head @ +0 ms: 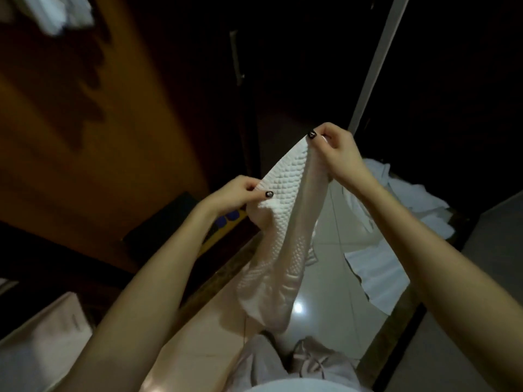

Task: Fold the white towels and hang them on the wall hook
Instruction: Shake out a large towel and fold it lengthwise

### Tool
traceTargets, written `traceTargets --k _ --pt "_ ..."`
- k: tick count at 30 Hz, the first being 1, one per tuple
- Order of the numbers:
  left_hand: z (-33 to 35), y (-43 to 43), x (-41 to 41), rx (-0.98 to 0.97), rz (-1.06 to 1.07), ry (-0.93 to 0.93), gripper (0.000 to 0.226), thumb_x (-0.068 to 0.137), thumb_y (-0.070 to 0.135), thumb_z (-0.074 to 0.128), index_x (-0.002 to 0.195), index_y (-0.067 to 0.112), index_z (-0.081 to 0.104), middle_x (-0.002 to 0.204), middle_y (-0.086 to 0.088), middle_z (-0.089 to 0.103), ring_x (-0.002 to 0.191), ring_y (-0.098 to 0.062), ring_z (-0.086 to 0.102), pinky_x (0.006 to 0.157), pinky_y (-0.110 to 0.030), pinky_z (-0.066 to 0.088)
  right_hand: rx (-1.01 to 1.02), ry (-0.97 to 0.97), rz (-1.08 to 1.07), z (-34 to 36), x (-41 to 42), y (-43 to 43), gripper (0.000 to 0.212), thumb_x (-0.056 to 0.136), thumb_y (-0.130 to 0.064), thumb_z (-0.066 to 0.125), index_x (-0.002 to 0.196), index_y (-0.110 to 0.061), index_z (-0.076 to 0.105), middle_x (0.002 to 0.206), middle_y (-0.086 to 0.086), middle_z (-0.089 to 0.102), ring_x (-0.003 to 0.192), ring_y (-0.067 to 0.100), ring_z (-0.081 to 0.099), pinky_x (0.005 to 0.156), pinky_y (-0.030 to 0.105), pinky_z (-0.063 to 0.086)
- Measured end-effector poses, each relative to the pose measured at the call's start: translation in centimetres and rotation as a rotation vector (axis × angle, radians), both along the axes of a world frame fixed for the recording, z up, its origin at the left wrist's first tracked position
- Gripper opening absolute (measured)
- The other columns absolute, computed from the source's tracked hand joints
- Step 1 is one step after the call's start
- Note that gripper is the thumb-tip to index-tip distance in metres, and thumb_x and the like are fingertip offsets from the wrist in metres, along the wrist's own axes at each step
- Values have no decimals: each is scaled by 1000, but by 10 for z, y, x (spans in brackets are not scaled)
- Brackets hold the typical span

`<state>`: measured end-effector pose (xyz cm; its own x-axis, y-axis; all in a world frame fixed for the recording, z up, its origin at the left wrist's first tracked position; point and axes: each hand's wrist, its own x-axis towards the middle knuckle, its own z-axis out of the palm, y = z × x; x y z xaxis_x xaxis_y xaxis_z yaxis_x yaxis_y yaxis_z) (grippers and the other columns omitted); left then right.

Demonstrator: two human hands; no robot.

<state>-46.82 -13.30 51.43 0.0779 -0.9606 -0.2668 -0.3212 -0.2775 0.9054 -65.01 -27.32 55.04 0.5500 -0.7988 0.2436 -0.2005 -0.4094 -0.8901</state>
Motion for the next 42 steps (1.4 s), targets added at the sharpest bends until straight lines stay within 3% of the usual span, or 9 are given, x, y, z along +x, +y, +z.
traceTargets --k 4,9,12,17,22,27,31,36,42 --pt "45 2 6 -303 134 -64 46 95 33 56 86 -12 54 75 -10 50 66 -18 46 58 -26 34 -42 -78 -125 25 3 -12 19 99 -25 49 85 -16 60 79 -1 59 72 7 53 65 25 41" --pt "112 -14 17 -475 159 -188 41 99 26 48 70 -3 47 65 -5 38 57 -11 35 55 -28 25 -127 -146 -139 69 20 -21 19 101 -22 48 90 -10 58 83 0 57 75 10 52 68 27 40" --pt "141 -22 33 -556 232 -167 37 100 22 48 64 14 49 59 11 45 54 -1 40 54 -17 31 -175 -147 -18 103 33 -23 10 99 -20 53 103 -18 62 92 -13 60 83 -3 57 72 16 44" --pt "187 -39 45 -625 147 -228 37 99 22 50 61 22 51 56 16 45 55 -1 41 55 -16 32 -177 -46 311 144 59 -16 47 92 -27 64 137 -24 52 99 -13 66 92 -7 64 74 10 49" --pt "203 -52 57 -628 132 -198 30 98 28 51 77 10 60 67 2 49 62 -8 45 57 -20 36 -219 -41 367 167 84 -26 18 89 -30 68 97 -15 73 90 6 73 84 21 70 71 37 55" --pt "188 -55 80 -604 198 -28 32 91 43 55 87 13 67 81 1 64 76 -13 59 65 -21 46 -225 -132 386 171 110 -51 15 88 -28 68 81 -15 71 70 -3 67 67 4 63 60 21 48" --pt "156 -48 105 -449 274 -138 26 79 44 71 93 23 71 91 6 73 85 -9 69 70 -21 52 -179 -179 337 160 137 -73 21 90 -24 67 70 -19 67 55 -17 57 53 -5 49 51 12 36" --pt "98 -23 134 -71 342 -290 12 78 32 76 89 27 74 90 11 73 87 -9 69 72 -19 51 -66 -246 216 135 152 -102 32 92 -24 61 73 2 60 58 -5 48 54 5 43 48 21 32" --pt "37 4 126 14 528 -279 11 86 19 69 77 14 72 66 14 64 63 -1 56 60 -14 41 -22 -189 98 109 157 -133 37 92 -29 57 78 4 59 66 5 50 60 11 46 53 27 34"
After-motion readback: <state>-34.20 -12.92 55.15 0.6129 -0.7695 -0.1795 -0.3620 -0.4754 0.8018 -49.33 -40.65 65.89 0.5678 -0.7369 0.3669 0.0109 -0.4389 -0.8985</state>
